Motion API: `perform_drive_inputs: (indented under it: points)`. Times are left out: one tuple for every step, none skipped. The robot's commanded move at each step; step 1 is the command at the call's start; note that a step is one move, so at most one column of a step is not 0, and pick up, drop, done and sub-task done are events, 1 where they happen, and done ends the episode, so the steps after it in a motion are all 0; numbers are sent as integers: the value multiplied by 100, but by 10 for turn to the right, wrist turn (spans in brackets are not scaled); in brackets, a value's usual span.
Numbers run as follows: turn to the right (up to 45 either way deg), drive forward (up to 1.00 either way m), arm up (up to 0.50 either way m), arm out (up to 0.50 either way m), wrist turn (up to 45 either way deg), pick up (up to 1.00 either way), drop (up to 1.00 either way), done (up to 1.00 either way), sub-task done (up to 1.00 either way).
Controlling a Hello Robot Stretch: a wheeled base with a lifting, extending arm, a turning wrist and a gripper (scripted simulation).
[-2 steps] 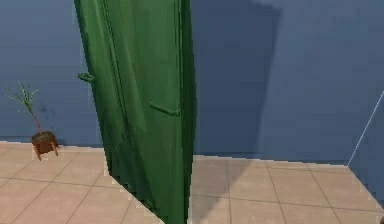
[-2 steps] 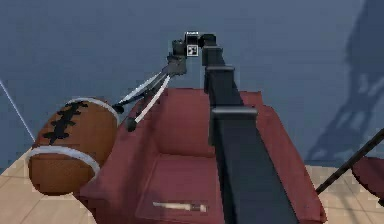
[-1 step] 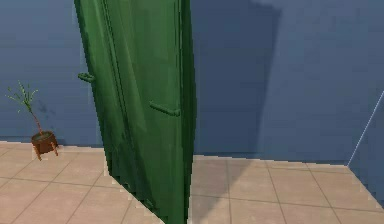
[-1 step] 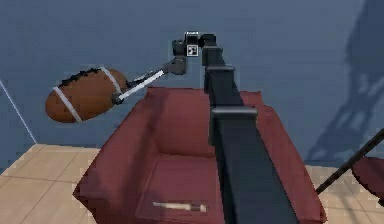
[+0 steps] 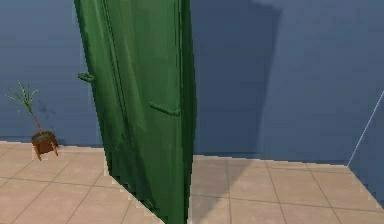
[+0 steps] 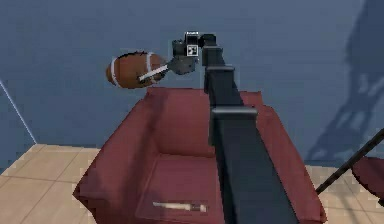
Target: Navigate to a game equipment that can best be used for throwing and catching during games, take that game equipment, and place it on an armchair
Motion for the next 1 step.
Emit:
perform_drive_inputs:
  points:
    - [0,0,0,0,420,0,0,0,0]
